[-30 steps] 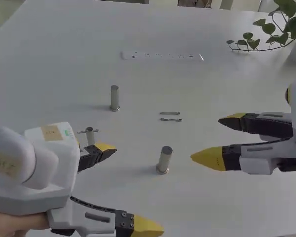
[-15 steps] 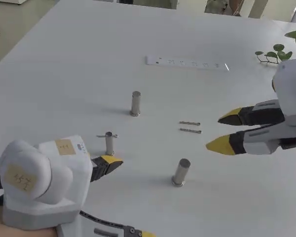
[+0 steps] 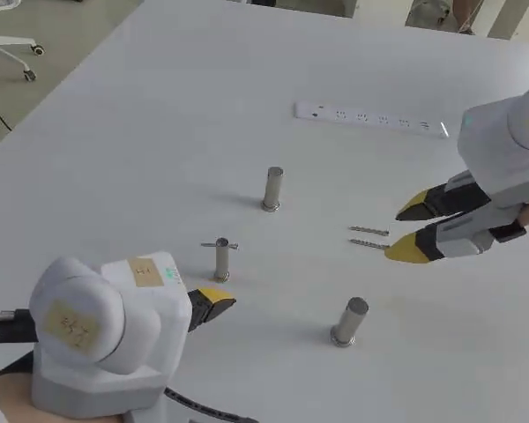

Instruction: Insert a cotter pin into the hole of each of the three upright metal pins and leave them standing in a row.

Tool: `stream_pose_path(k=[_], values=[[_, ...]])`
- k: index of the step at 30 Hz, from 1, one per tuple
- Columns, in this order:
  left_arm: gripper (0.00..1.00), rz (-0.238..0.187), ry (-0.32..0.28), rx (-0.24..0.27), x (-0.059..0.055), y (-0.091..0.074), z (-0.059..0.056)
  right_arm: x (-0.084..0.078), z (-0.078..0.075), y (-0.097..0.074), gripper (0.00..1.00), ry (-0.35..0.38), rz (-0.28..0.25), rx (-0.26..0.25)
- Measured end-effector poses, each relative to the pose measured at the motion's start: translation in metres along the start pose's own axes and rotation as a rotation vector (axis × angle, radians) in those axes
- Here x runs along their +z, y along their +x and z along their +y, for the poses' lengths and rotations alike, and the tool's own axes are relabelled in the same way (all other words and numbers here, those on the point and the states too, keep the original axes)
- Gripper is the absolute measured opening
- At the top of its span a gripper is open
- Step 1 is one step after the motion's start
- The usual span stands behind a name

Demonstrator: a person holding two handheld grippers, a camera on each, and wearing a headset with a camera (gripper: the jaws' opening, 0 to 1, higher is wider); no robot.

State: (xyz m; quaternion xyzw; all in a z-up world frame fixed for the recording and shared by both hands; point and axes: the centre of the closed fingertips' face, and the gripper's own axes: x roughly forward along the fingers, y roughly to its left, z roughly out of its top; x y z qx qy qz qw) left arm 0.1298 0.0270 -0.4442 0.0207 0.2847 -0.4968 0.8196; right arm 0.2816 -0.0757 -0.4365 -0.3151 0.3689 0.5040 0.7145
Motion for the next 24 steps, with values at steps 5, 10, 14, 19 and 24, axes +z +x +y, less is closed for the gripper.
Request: stream_pose_path(k=[5, 10, 14, 19, 24], values=[[0.99, -0.004, -0.012, 0.003, 0.0, 0.0, -0.001, -0.008, -0.003, 0.012, 0.24, -0.042, 0.056, 0.017], [0.99, -0.003, -0.016, 0.002, 0.0, 0.0, -0.001, -0.014, -0.005, 0.021, 0.2, -0.052, 0.091, 0.034], [0.98, -0.001, -0.015, -0.001, 0.0, 0.0, -0.002, -0.018, -0.011, 0.027, 0.13, -0.072, 0.12, 0.025], [0.98, -0.005, -0.021, 0.0, -0.001, 0.001, -0.002, -0.028, -0.018, 0.036, 0.12, -0.089, 0.17, 0.027], [0.98, -0.012, -0.039, -0.006, -0.001, 0.002, -0.004, -0.037, -0.02, 0.043, 0.11, -0.109, 0.218, 0.04]])
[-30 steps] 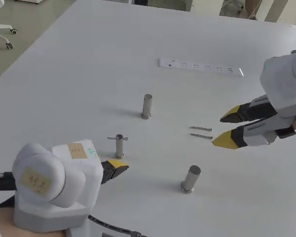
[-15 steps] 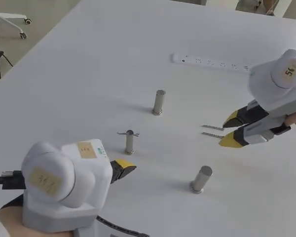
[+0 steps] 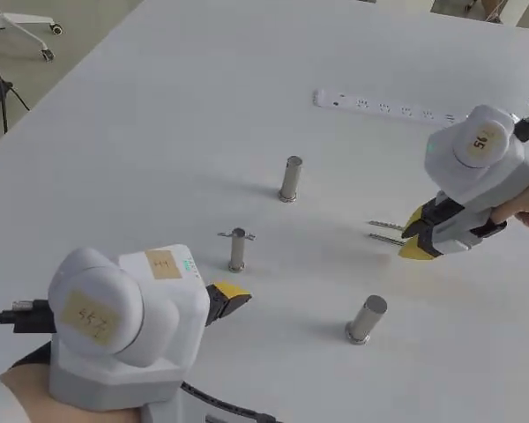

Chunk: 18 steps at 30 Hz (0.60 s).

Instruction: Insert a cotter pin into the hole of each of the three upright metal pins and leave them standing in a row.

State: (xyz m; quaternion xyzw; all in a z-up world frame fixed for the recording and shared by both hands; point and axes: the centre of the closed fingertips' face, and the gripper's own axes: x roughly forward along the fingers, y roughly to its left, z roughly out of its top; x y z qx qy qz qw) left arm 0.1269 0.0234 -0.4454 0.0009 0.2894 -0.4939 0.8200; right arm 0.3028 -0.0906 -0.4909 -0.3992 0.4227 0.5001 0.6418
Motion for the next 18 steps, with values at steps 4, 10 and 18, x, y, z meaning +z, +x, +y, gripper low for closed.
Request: stream_pose_path(k=[4, 10, 18], values=[[0.97, 0.0, -0.003, -0.004, -0.0001, 0.001, -0.0008, -0.0016, -0.002, 0.0023, 0.11, -0.03, 0.034, 0.0], [0.97, 0.006, -0.007, -0.01, -0.002, 0.0023, -0.0015, -0.0012, -0.0017, 0.0031, 0.1, -0.062, 0.065, 0.023], [0.97, 0.004, -0.005, 0.0, -0.0022, 0.0034, -0.0001, 0.0003, 0.0018, 0.0042, 0.04, -0.056, 0.114, 0.083]])
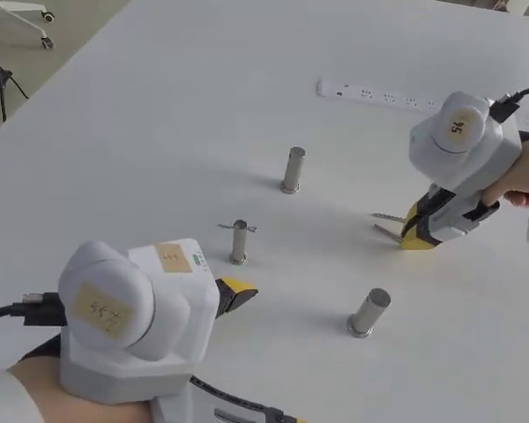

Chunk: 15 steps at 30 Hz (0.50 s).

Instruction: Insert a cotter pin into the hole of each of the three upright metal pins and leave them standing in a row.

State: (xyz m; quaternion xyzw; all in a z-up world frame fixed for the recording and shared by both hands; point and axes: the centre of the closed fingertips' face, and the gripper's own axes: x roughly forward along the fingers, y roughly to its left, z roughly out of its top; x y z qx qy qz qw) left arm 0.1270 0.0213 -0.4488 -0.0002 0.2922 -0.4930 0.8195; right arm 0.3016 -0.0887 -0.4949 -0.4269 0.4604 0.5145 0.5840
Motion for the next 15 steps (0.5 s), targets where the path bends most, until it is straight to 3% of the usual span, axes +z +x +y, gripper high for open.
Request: stream_pose_path(k=[8, 15], values=[[0.96, -0.026, -0.01, 0.026, 0.0071, -0.0045, 0.0036, -0.0012, -0.0028, 0.0005, 0.01, 0.004, 0.043, -0.007], [0.94, -0.034, -0.013, 0.023, 0.0081, -0.0035, 0.0027, -0.0023, -0.0058, 0.0012, 0.0, 0.001, 0.046, -0.017]])
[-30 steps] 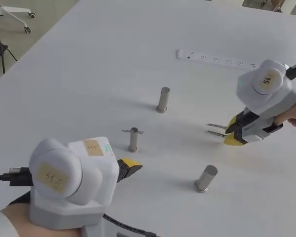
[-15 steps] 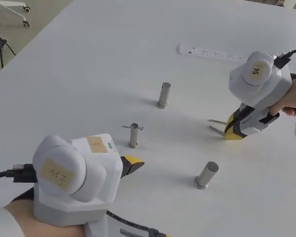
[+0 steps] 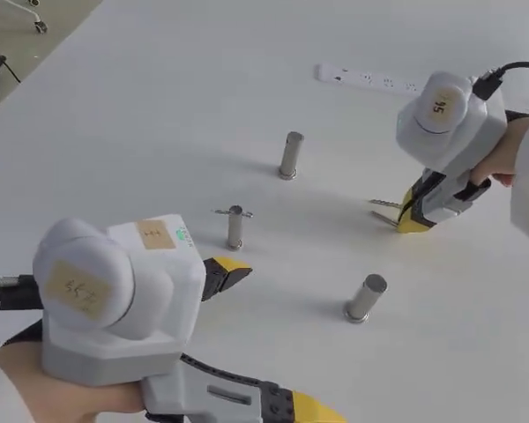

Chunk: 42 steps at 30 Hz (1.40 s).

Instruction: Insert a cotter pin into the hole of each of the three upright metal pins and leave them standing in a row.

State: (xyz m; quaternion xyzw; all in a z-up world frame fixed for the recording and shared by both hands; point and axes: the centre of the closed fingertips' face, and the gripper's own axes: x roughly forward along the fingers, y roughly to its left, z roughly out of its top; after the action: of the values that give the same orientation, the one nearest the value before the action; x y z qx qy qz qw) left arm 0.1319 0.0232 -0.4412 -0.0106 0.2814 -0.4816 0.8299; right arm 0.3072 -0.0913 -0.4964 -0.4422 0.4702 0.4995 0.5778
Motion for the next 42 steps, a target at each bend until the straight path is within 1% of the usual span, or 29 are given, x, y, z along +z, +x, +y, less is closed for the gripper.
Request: stream_pose_path(k=[3, 4, 6, 9, 15, 18, 22, 26, 29, 31, 33, 37, 39, 40, 41, 42], values=[[0.94, -0.002, -0.007, -0.007, 0.0, 0.0, -0.001, -0.002, 0.001, 0.0, 0.0, -0.01, -0.005, 0.0], [0.94, -0.002, -0.007, -0.006, 0.001, 0.0, -0.001, -0.002, 0.001, 0.0, 0.0, -0.029, -0.008, -0.002], [0.93, 0.003, -0.004, -0.005, 0.0, -0.001, 0.0, -0.002, 0.001, 0.001, 0.0, -0.041, -0.007, -0.007], [0.92, 0.012, 0.001, 0.002, 0.0, -0.001, 0.001, -0.002, 0.0, 0.001, 0.0, -0.034, -0.008, -0.013], [0.91, 0.011, 0.003, 0.011, 0.001, -0.004, 0.003, -0.002, 0.001, 0.0, 0.0, -0.02, -0.032, -0.029], [0.91, 0.007, 0.008, 0.014, 0.002, -0.005, 0.002, -0.004, 0.002, -0.001, 0.0, -0.044, -0.02, -0.042], [0.9, 0.005, 0.009, 0.018, 0.003, -0.005, 0.002, -0.006, 0.002, -0.003, 0.0, -0.052, -0.009, -0.049], [0.89, 0.01, 0.013, 0.018, 0.003, -0.005, 0.001, -0.006, 0.004, -0.012, 0.0, -0.039, -0.026, -0.061], [0.87, 0.006, -0.007, 0.02, 0.005, -0.005, 0.002, -0.003, 0.007, -0.021, 0.0, -0.046, -0.051, -0.082], [0.84, -0.007, -0.017, 0.025, 0.007, -0.005, 0.004, -0.001, 0.009, -0.025, 0.0, -0.047, -0.067, -0.081], [0.83, -0.003, -0.025, 0.027, 0.007, -0.005, 0.005, 0.0, 0.012, -0.028, 0.0, -0.046, -0.074, -0.077], [0.83, 0.001, -0.021, 0.028, 0.006, -0.005, 0.005, 0.002, 0.016, -0.037, 0.0, -0.058, -0.091, -0.101], [0.83, -0.003, -0.025, 0.029, 0.008, -0.005, 0.005, 0.004, 0.019, -0.043, 0.0, -0.066, -0.104, -0.118], [0.83, -0.006, -0.028, 0.034, 0.008, -0.005, 0.006, 0.005, 0.02, -0.046, 0.0, -0.081, -0.11, -0.128], [0.83, -0.009, -0.03, 0.037, 0.009, -0.005, 0.007, 0.005, 0.019, -0.047, 0.0, -0.092, -0.117, -0.13], [0.83, -0.014, -0.037, 0.037, 0.009, -0.005, 0.008, 0.006, 0.021, -0.048, 0.0, -0.095, -0.126, -0.129]])
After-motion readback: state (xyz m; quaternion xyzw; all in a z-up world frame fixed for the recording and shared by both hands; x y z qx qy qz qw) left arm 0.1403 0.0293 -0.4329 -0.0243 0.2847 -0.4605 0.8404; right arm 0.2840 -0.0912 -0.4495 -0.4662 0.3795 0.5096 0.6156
